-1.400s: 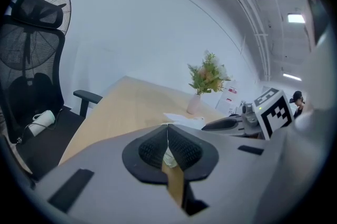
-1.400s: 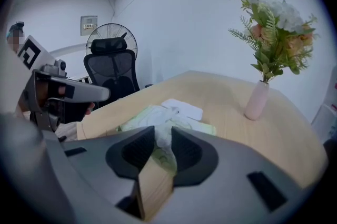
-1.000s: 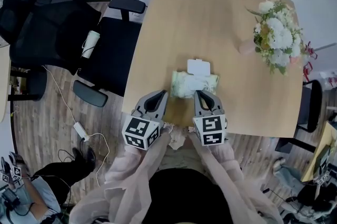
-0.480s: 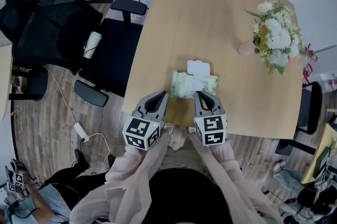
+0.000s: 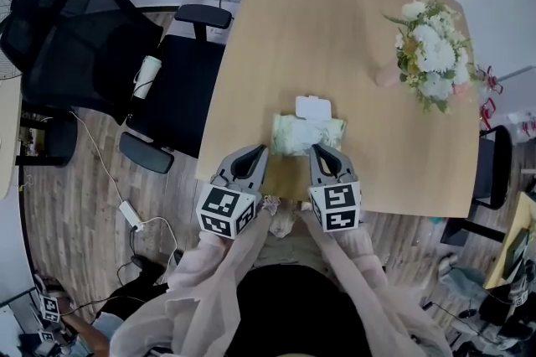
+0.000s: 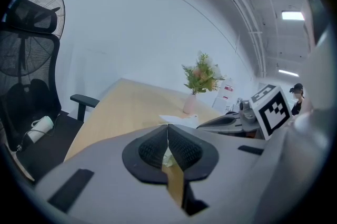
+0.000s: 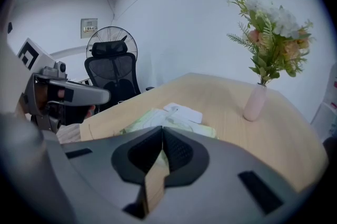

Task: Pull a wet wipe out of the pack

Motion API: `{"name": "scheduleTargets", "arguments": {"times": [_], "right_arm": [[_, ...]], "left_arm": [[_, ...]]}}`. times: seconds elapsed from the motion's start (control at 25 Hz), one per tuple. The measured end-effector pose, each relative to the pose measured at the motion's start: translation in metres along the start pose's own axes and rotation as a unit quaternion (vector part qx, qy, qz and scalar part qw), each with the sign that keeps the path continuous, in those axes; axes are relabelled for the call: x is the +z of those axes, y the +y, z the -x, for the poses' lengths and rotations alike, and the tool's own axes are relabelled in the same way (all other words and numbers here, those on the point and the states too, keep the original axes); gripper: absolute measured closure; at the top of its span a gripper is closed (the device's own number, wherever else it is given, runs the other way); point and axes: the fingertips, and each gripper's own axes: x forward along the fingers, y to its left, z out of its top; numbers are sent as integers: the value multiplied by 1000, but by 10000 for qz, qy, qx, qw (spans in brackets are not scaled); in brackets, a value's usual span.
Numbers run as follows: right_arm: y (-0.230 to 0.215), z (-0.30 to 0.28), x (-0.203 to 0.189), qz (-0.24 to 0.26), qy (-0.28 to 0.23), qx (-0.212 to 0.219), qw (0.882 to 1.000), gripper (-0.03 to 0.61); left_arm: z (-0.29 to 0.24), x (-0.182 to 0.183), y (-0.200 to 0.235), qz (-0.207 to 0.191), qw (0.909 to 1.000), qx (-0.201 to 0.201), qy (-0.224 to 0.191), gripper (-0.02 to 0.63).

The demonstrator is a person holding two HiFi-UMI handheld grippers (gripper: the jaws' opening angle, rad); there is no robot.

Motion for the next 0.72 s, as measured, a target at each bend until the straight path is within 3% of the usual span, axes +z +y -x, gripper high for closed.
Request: {"name": "scheduleTargets", "arguments": {"times": [0.72], "right_arm": [[-11, 21, -4, -175, -90, -154, 9997, 563]], "left_arm": [[-7, 3, -20, -163, 9996, -238, 27, 600]]}}
